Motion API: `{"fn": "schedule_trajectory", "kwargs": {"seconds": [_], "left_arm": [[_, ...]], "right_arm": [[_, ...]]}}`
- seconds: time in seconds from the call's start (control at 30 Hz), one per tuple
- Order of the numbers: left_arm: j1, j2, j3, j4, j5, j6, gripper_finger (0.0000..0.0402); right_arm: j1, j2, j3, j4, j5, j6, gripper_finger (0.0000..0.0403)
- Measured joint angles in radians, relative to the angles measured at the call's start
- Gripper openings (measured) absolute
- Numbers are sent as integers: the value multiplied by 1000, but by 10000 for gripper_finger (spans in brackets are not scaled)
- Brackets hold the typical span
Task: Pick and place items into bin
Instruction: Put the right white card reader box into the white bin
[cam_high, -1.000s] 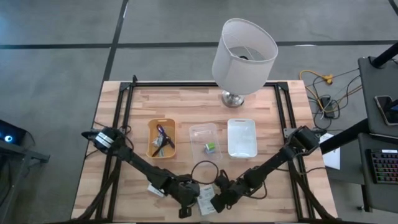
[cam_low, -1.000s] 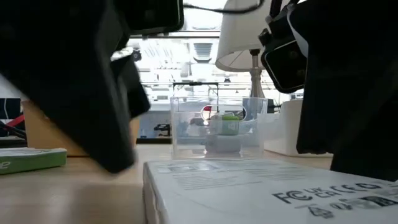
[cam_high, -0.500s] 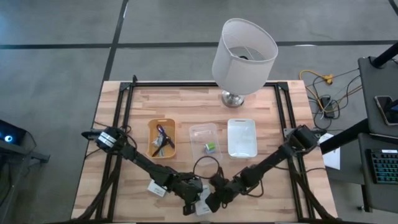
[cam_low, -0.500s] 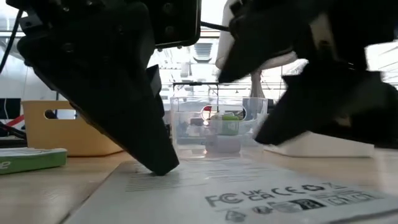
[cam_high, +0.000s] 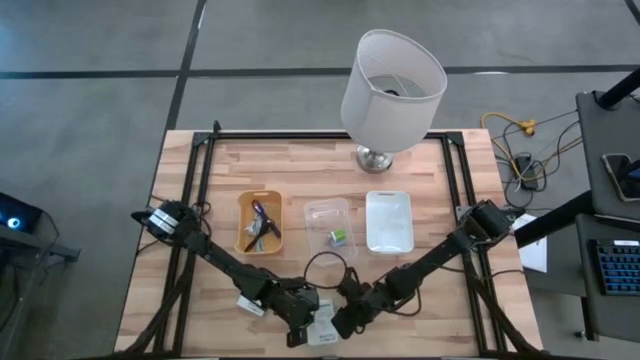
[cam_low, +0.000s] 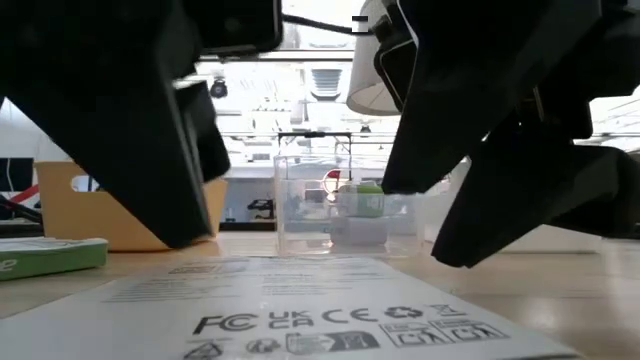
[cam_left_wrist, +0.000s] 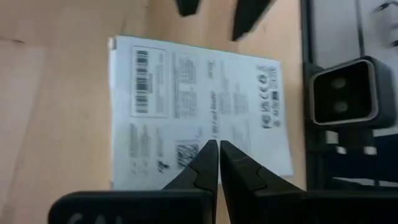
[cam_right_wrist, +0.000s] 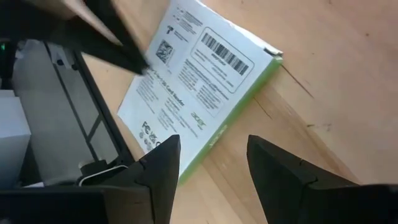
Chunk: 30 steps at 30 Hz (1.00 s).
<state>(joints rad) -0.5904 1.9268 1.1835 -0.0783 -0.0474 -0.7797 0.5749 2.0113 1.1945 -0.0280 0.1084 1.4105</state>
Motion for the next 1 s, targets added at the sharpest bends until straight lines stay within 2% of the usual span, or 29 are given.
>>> {"fn": "schedule_trajectory", "kwargs": {"seconds": [0.23,0.87,1.0], "left_arm": [[-30,-27,1,-104,-33,-51,0],[-38,4,8,-46,-38,-97,0],[-30,31,-2,-26,-8,-104,0]], "right_arm": [[0,0,-14,-21,0,-1,173],[-13,0,-26,-13,-16,-35,173],[-13,0,-26,-14,-26,-49,173]]}}
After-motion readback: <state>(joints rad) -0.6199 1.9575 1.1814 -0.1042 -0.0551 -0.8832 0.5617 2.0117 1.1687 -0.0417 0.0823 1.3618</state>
